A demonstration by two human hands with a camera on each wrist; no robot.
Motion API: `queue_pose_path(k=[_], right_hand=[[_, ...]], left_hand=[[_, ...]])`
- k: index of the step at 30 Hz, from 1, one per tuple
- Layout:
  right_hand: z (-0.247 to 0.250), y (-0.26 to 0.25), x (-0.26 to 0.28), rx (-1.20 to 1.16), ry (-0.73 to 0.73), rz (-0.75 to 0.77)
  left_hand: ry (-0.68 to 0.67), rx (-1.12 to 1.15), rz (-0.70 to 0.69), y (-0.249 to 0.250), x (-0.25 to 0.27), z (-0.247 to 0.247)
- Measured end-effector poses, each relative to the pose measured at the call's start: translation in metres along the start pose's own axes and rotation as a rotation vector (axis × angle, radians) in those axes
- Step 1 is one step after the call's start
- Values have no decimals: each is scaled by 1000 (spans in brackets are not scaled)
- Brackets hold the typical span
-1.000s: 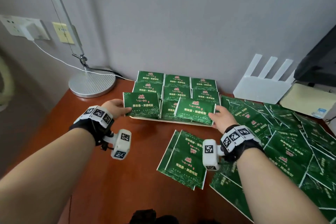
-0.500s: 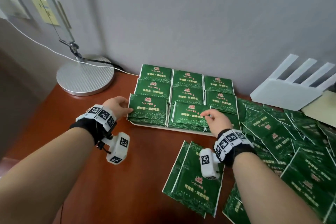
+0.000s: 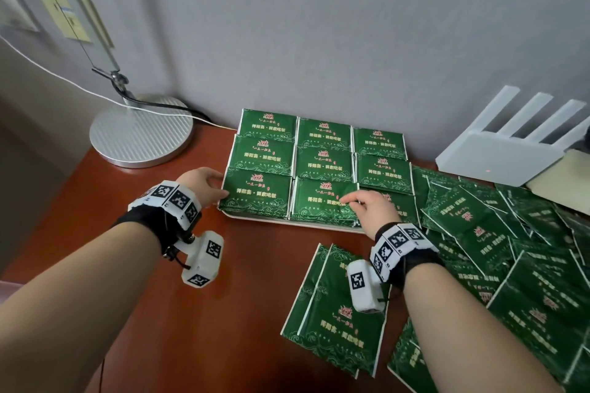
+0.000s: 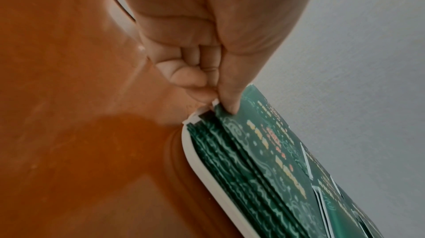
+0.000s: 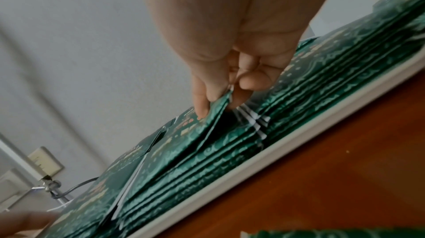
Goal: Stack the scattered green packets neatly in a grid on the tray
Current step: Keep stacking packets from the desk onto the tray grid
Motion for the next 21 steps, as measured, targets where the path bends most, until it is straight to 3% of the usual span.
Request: queue_pose_path(k=[6,10,14,17,21], right_hand=[[4,-2,1,37,-20,0],[14,2,12,23,-33,-14],[27,21,29,54,-31,-39],[18,42,55,180,-115,-57],[-12,69,95,276,-262,-103]], left_hand=[[15,2,20,-2,1,0],[99,-80,45,1,10,13],[168,-134,-25,29,32,18],[72,-181,-173,65,51,-4],[-222,-216,-270,93,87,-71]])
Point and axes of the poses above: each hand's wrist, its own x-axis away from the middle knuckle, its own z-axis out of the back of the hand, y = z × x, the point moved 10 cm from there along -x, towards the middle knuckle, and after that the axes turned 15 degrees about -z, right-handed, at the moved point
